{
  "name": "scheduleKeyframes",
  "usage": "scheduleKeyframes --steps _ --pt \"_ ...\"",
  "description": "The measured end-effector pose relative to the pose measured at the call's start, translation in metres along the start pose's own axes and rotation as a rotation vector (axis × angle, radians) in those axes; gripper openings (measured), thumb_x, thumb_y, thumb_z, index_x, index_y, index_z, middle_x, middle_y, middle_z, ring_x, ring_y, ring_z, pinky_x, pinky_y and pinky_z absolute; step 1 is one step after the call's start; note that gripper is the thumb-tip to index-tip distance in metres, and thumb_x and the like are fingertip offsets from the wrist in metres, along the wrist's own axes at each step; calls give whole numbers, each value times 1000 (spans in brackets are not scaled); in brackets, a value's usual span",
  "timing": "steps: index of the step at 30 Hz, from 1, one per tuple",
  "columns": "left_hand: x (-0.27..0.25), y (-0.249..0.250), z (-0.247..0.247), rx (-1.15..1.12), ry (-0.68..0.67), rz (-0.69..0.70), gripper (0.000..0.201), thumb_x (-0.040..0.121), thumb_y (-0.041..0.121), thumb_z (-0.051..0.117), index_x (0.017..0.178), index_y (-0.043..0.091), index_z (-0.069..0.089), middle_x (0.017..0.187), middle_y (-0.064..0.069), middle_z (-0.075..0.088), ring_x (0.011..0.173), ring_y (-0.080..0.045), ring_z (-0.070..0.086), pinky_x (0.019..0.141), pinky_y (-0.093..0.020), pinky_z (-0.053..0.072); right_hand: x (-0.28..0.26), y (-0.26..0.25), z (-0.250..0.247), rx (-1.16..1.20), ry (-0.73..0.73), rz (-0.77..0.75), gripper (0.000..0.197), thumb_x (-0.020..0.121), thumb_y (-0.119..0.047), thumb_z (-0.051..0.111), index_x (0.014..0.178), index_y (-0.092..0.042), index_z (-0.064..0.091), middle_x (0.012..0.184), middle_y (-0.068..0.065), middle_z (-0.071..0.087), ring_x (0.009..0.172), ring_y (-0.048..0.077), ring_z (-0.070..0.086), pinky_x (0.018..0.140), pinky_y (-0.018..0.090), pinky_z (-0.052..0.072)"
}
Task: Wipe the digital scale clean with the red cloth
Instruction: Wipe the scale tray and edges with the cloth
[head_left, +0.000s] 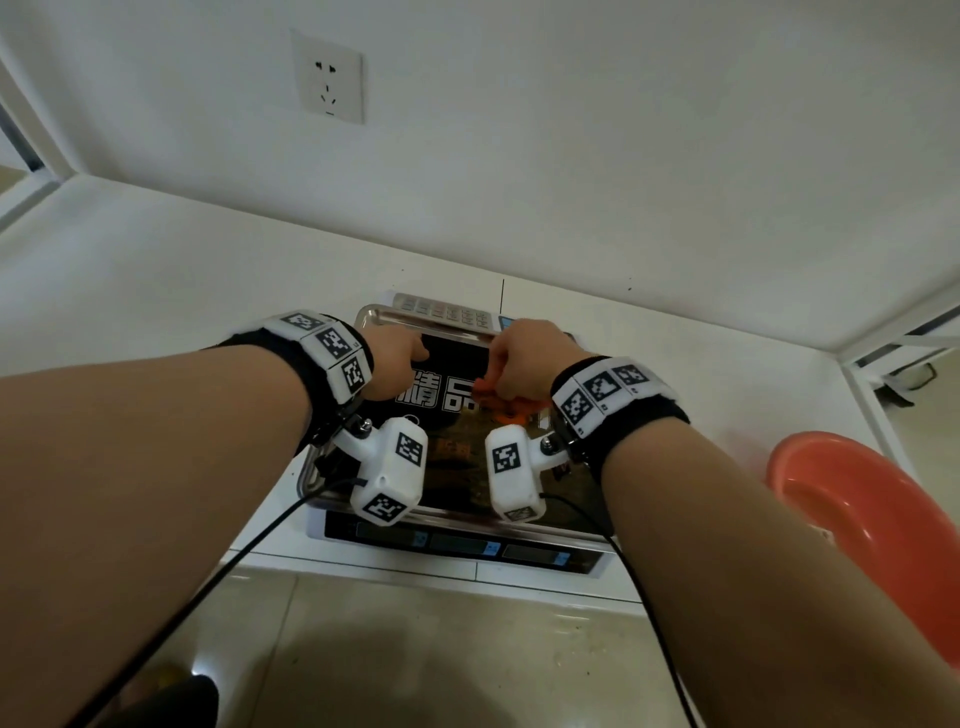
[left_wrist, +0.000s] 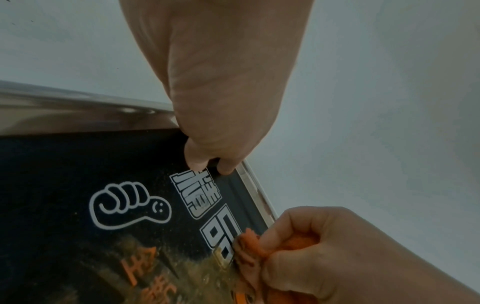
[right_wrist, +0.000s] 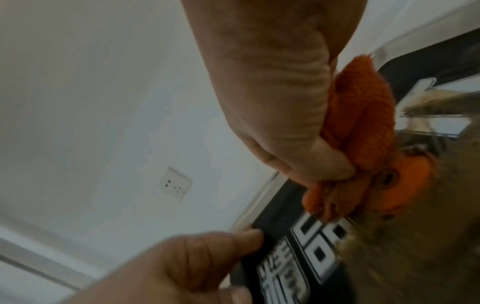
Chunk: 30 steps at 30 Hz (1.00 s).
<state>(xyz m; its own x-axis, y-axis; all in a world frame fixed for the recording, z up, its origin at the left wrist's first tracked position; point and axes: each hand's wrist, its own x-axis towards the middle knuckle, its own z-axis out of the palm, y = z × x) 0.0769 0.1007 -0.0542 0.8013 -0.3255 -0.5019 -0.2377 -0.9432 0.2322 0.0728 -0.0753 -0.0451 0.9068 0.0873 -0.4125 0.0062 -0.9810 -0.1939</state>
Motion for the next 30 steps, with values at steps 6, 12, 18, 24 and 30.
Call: scheduleKeyframes --steps 6,12,18,24,30 --pt "2 -2 -1 0 -34 1 57 95 3 38 149 17 30 159 -1 19 145 -22 22 116 -29 20 1 40 -28 201 228 126 7 82 -19 75 82 -12 76 90 4 74 89 22 70 82 42 61" --pt "1 0 -2 -5 -42 -5 56 96 4 38 149 16 29 158 -2 20 145 -22 24 115 -29 23 2 48 5 172 180 197 4 85 -19 73 86 -15 73 91 4 72 88 23 71 82 41 61" --pt "1 2 -1 9 -40 -15 57 95 2 38 149 17 28 158 -1 20 145 -23 24 115 -29 24 -7 38 6 103 32 170 9 86 -18 73 94 -15 74 98 5 72 94 23 71 87 41 60" --pt "0 4 -1 37 -54 -18 55 96 4 37 150 15 27 159 -3 18 145 -23 22 116 -30 21 -14 50 -17 298 151 224 5 83 -13 74 88 -12 73 86 5 73 78 20 73 71 35 64" --pt "0 6 -3 79 -56 -19 54 97 5 38 149 15 28 159 -2 18 145 -22 22 117 -29 19 -12 63 9 149 255 295 13 90 -30 67 85 -18 70 94 6 73 86 23 70 80 41 62"
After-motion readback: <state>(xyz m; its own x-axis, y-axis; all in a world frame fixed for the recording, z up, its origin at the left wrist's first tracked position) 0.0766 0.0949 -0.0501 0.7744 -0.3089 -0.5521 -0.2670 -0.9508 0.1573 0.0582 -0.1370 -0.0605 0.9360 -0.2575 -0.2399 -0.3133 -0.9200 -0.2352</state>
